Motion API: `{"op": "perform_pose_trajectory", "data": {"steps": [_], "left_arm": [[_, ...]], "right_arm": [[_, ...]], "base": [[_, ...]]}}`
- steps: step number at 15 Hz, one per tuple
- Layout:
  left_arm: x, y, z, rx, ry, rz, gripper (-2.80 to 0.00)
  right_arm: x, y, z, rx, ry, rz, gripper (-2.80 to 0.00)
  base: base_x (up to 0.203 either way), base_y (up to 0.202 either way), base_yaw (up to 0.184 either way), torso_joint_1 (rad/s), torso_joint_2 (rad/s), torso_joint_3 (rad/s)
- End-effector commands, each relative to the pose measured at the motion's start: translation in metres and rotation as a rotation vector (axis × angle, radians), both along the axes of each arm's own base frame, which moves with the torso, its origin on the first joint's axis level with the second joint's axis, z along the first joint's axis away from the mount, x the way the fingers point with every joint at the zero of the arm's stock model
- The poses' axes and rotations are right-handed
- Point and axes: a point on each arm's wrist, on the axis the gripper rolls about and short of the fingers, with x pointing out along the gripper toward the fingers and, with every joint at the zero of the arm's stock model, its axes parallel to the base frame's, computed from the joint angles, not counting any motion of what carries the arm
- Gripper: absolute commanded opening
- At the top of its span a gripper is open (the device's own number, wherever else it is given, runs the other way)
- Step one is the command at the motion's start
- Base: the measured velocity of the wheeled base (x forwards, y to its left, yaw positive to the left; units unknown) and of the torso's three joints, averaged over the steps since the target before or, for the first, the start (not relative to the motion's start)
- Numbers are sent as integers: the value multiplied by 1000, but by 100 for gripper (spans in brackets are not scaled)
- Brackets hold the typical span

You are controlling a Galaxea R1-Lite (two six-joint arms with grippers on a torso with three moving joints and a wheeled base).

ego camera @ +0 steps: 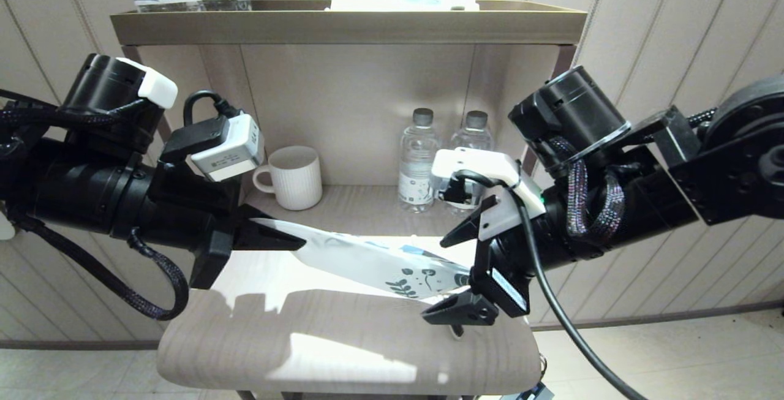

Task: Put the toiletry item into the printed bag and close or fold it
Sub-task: Hand it to the other hand

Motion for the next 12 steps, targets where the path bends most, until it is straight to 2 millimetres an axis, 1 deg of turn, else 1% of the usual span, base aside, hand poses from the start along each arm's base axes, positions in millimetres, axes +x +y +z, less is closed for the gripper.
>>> {"op": "perform_pose_trajectory", "data": {"steps": [1,4,5,8,9,10,12], "left_arm": [[0,0,-1,1,4,-6,-280],[0,-1,-1,-2,5,-10,-280],[1,0,-1,-2,6,-9,-280],[1,0,-1,-2,5,-9,-280],[1,-1,-1,-2,4,-10,-280],[1,-1,-1,-2,4,-10,-280],[1,0,-1,-2,6,-9,-280]], "right_arm": [[-1,-1,-1,-4,3,3,0],[-2,-2,0,-3,3,-2,0],[-2,-3,-1,-6,3,-11,-280],[0,-2,-1,-7,-15,-35,-280],[1,-2,-2,0,-23,-37,-227],[2,-1,-2,4,-29,-37,0],[2,-1,-2,4,-30,-35,0]], "base": [[0,0,0,0,0,0],[0,0,0,0,0,0],[0,0,0,0,0,0],[0,0,0,0,0,0],[0,0,0,0,0,0],[0,0,0,0,0,0],[0,0,0,0,0,0]]}}
